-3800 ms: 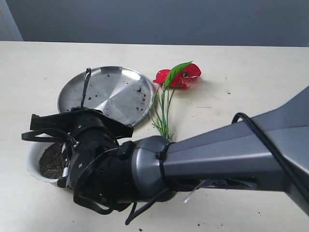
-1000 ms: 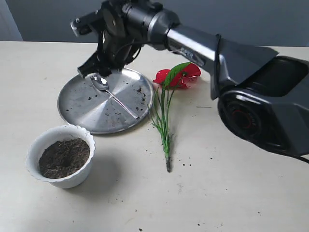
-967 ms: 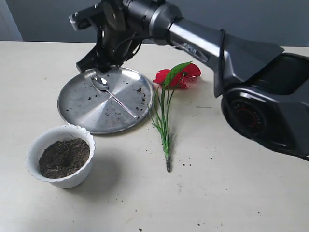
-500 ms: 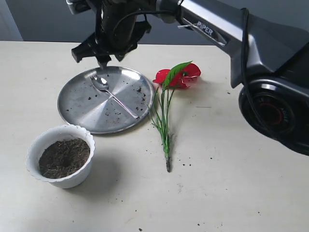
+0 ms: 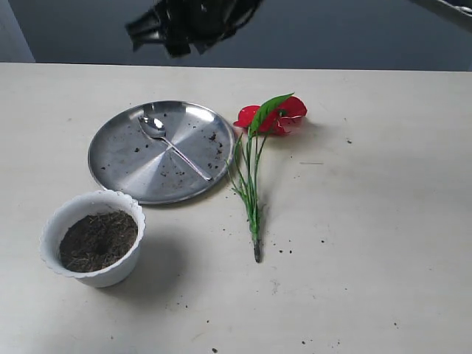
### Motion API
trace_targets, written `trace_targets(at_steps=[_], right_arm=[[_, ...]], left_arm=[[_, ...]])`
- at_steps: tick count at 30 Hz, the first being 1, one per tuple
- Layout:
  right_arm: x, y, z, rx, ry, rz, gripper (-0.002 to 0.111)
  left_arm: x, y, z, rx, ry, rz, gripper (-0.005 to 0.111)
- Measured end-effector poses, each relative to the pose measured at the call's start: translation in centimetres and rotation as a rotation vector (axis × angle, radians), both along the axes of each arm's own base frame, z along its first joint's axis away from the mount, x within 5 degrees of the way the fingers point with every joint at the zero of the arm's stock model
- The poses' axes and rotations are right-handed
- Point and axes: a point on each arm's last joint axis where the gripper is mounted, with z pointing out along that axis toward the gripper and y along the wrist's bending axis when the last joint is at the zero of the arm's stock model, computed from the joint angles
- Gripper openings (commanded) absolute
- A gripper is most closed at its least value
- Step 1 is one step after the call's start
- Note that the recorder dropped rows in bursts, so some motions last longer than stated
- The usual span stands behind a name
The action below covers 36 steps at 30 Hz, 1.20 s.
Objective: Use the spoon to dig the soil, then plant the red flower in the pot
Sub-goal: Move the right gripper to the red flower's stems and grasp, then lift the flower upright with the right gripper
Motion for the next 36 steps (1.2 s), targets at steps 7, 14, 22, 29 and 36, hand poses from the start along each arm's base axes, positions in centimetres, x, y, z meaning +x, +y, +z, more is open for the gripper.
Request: trace_targets(at_steps=[7,14,22,29,36], right_arm=[[-7.5,-8.3,-8.2,0.312,-0.078,-0.074,0.045],[-8.2,-10.9,-13.0,0.245,0.065,-0.197,0.052],[-6.6,-9.3,-13.6,0.173,0.135,-0.216,0.064],[-3.7,-9.5,-16.4,0.124,0.217,-0.332,0.064],[-2.7,-9.8,-19.2,0.084,0.251,-0.367,0.064]], left_arm=[[0.0,0.0,0.0,0.000,0.000,0.000,0.000],[0.0,0.0,0.0,0.000,0.000,0.000,0.000],[0.0,0.0,0.0,0.000,0.000,0.000,0.000],[0.0,0.0,0.0,0.000,0.000,0.000,0.000],[0.0,0.0,0.0,0.000,0.000,0.000,0.000]])
